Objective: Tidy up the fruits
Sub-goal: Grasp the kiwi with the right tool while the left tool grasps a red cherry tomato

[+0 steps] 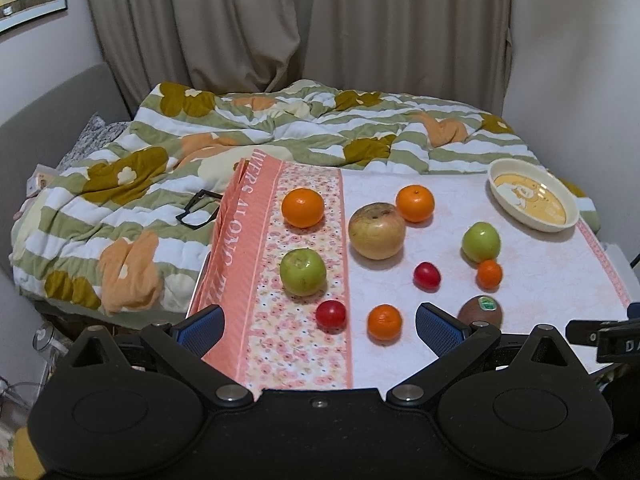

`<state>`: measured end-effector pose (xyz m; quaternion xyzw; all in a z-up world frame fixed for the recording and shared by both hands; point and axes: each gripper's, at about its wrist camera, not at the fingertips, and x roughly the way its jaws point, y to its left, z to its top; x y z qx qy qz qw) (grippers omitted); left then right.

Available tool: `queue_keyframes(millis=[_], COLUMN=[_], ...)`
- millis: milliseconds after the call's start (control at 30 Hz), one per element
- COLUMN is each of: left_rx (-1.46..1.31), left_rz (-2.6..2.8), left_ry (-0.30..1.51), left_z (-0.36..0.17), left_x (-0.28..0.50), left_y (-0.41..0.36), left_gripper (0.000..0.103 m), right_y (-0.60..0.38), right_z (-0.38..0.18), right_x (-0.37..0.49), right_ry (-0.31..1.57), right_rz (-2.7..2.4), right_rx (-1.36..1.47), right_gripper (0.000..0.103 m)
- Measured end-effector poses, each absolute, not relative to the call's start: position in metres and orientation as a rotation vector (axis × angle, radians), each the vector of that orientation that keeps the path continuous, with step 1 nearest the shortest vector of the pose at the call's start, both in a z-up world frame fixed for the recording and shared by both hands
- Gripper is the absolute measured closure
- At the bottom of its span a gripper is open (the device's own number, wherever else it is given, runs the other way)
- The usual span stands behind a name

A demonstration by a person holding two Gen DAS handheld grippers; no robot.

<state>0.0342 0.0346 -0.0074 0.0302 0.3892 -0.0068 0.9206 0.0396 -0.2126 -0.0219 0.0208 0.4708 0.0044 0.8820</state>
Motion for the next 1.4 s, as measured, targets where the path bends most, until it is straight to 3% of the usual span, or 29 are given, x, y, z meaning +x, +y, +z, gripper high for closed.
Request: queue_keyframes(millis=[167, 233, 567, 633, 967, 1100, 1400], left_rx=[0.098, 0.098, 0.128, 0.128, 0.110, 0.106, 0.097], left_rz=[-0.051, -0.069, -0.144, -0.162, -0.213, -0.231, -0.232], left_ry=[0.809, 0.820, 0.873, 0.884, 0.896, 0.907, 0.905], left_z=[-0.042, -0.056, -0.107, -0.113, -0.125, -0.128, -0.129], left_x=[0.052, 0.061, 0.095, 0.102, 0.119, 0.123, 0.120], left_y=[0.045, 0.051, 0.053, 0.051, 0.046, 0.045, 0.049], left_gripper=[0.003, 0.010, 0.019, 0.030, 0.044, 0.065, 0.066], right_y=[-0.201, -0.196, -0.167, -0.163, -0.156, -0.156, -0.151], right_z=[-0.046, -0.055, -0.102, -0.108, -0.118, -0.119, -0.125], right_x=[0.052, 0.057, 0.080, 0.084, 0.096, 0.098, 0.106], right_ry=[0.980, 0.977, 0.975, 0.977, 0.974, 0.977, 0.982], right_rz=[0.021, 0.025, 0.049, 0.048, 0.039, 0.041, 0.054], right_rx=[0.050, 0.051, 0.035, 0.040, 0.053, 0.050, 0.042], right_gripper=[0.000, 0.000, 0.000, 0.000, 0.000, 0.000, 0.001])
